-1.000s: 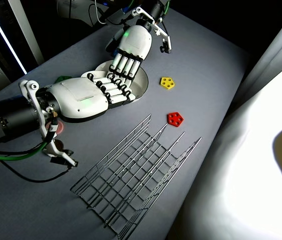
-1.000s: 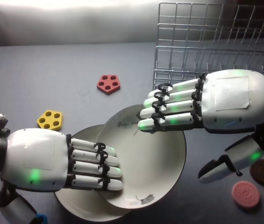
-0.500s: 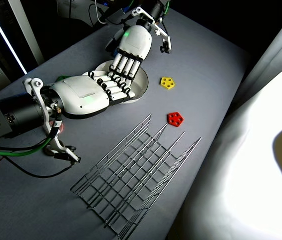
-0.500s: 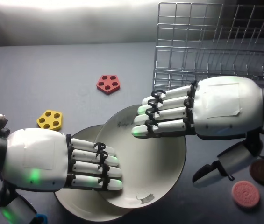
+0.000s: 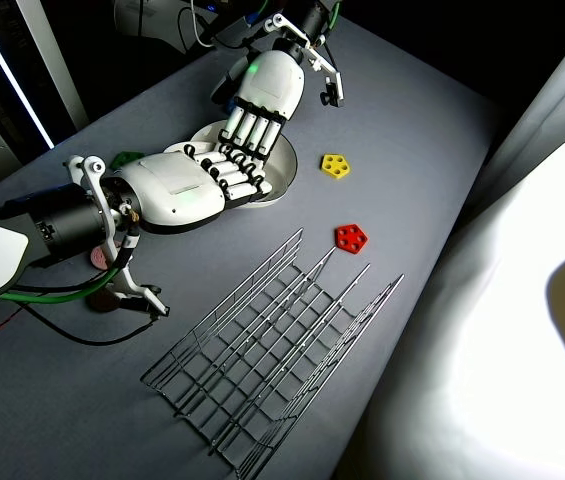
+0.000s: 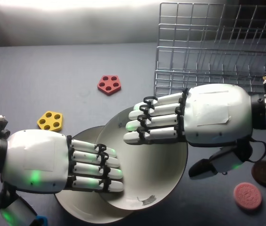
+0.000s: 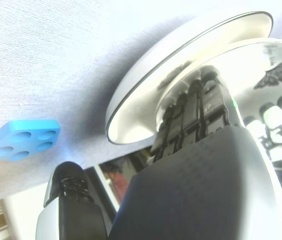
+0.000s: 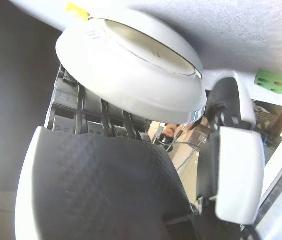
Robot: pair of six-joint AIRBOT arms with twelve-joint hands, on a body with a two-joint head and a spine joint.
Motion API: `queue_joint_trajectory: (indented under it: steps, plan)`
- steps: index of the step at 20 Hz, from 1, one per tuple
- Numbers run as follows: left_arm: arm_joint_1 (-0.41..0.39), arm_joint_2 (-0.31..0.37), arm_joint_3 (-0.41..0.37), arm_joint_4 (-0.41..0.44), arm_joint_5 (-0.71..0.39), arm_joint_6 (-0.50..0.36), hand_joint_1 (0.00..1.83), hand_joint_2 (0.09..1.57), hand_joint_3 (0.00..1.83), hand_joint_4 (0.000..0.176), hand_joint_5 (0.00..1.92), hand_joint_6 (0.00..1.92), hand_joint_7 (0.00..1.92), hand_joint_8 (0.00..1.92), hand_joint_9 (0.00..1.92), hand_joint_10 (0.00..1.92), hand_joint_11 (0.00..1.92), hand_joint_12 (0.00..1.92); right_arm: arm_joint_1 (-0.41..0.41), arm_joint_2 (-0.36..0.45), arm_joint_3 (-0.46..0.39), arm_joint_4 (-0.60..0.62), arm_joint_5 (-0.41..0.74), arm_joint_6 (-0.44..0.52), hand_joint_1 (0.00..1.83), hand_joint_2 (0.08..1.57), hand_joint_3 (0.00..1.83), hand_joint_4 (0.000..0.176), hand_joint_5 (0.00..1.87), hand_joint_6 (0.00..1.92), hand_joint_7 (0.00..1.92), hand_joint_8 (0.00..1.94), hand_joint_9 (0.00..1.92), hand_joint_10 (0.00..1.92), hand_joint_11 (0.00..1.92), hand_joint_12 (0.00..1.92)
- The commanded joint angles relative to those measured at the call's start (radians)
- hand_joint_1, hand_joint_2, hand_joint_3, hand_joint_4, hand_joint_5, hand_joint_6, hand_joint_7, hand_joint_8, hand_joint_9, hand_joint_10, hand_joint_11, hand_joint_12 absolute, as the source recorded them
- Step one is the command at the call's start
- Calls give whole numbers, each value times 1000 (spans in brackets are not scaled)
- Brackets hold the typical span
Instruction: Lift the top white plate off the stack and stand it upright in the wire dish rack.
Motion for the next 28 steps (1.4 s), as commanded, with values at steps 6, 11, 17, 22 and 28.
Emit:
queue_joint_trajectory:
  steps: [6, 11, 17, 22, 28]
  plan:
    - [-7, -16, -7, 3, -3, 1, 151, 951, 0, 0, 0, 0, 0, 0, 6, 2, 43, 6, 13, -9, -16, 63, 73, -3, 1148, 1071, 1, 0, 71, 7, 61, 5, 79, 9, 157, 40]
    - [-6, -15, -6, 2, -4, 1, 169, 947, 0, 0, 5, 2, 7, 3, 13, 2, 44, 7, 25, -35, -15, 70, 56, -3, 1171, 1112, 9, 0, 168, 10, 150, 5, 148, 5, 208, 46]
    - [-6, -15, -6, 3, -5, 1, 161, 953, 2, 0, 11, 2, 4, 0, 11, 0, 70, 17, 24, -59, -11, 77, 29, -3, 1489, 1088, 1, 0, 934, 1095, 970, 738, 964, 894, 950, 1369]
    - [-6, -14, -1, 0, -11, 1, 153, 952, 1, 0, 19, 2, 10, 0, 12, 0, 78, 20, 22, -60, -12, 80, 31, -3, 1381, 1087, 0, 0, 967, 1093, 1014, 759, 1039, 950, 1256, 356]
    - [-23, 10, 13, -38, -43, -3, 149, 956, 2, 0, 15, 0, 14, 3, 25, 7, 67, 14, 53, -59, -27, 66, 47, -3, 1496, 1047, 0, 0, 1018, 941, 1076, 584, 1070, 745, 1032, 1252]
